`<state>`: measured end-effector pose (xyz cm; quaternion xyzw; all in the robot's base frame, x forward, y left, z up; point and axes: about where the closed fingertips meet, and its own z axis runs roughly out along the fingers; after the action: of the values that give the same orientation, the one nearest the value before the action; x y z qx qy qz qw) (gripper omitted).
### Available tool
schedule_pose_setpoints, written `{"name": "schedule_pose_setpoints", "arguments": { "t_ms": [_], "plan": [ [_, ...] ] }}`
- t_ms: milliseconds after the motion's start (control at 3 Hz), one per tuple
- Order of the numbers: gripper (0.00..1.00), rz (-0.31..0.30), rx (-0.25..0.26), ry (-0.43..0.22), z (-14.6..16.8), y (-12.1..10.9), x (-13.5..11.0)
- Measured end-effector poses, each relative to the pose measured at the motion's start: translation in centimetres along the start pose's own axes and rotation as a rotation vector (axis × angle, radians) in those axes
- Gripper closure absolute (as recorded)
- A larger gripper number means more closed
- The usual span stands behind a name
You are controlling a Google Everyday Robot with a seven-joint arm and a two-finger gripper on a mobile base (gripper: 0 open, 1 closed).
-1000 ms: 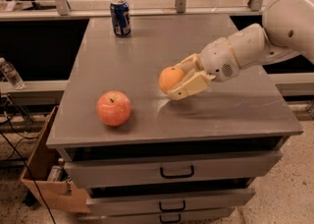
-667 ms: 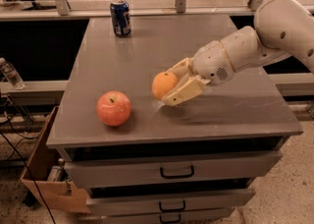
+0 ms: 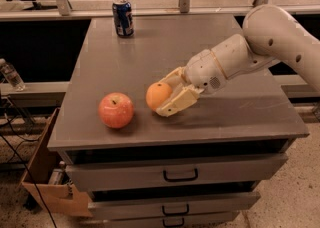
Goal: Move orange near apple
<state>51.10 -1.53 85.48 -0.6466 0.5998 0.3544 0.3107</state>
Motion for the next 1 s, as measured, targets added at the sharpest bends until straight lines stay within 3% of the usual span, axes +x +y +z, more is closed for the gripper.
{"name": "schedule_pose_setpoints", "arguments": {
  "t_ms": [1000],
  "plan": [
    [0.13, -0.040, -0.028, -0.015, 3.0, 0.5, -2.1]
  ]
}}
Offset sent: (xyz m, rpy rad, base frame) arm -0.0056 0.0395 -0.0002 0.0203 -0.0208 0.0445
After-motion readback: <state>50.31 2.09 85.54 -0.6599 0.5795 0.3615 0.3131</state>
